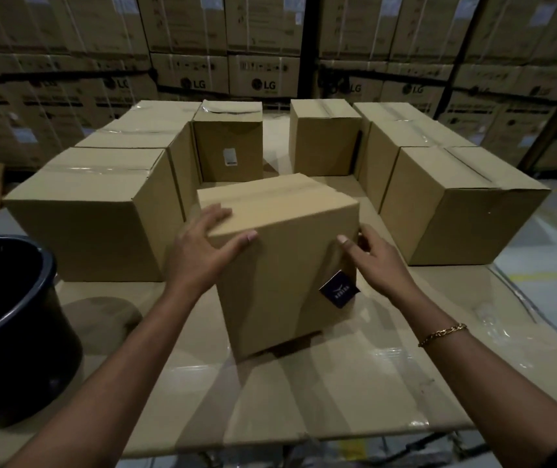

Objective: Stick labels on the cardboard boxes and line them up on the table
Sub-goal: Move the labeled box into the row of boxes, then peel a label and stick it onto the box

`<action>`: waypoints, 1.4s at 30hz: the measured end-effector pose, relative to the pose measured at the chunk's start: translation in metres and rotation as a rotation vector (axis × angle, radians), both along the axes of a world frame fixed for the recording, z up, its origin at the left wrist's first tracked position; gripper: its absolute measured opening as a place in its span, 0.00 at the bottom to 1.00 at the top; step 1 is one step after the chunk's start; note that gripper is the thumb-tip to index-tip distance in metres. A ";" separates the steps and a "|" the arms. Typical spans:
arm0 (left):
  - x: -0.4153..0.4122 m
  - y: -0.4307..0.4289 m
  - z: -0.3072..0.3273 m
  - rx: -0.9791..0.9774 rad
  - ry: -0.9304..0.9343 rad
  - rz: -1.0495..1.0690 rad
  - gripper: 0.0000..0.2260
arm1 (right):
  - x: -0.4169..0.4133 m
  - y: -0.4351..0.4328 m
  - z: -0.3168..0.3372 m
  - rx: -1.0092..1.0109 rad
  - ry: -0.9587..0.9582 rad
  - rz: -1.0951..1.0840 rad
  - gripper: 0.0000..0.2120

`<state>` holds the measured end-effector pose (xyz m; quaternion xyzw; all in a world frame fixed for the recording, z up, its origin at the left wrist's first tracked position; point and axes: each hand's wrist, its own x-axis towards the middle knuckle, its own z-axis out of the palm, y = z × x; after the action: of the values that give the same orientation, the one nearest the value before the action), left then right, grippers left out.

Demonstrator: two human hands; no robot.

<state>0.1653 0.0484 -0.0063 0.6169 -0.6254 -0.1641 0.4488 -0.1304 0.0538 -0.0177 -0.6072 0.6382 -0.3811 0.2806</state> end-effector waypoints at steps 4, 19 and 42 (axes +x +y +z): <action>0.006 -0.040 0.036 -0.066 -0.008 0.161 0.28 | 0.006 -0.016 0.034 -0.020 0.118 -0.001 0.28; 0.013 -0.112 0.023 0.053 -0.159 0.195 0.25 | 0.009 0.002 0.060 0.157 0.244 0.031 0.27; 0.019 -0.117 0.024 0.105 -0.140 0.120 0.26 | 0.082 -0.035 0.007 -0.331 0.612 0.189 0.31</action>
<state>0.1839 -0.0691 0.0176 0.6857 -0.6078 -0.1261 0.3802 -0.0484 0.0192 -0.0106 -0.7868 0.5633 -0.2521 0.0083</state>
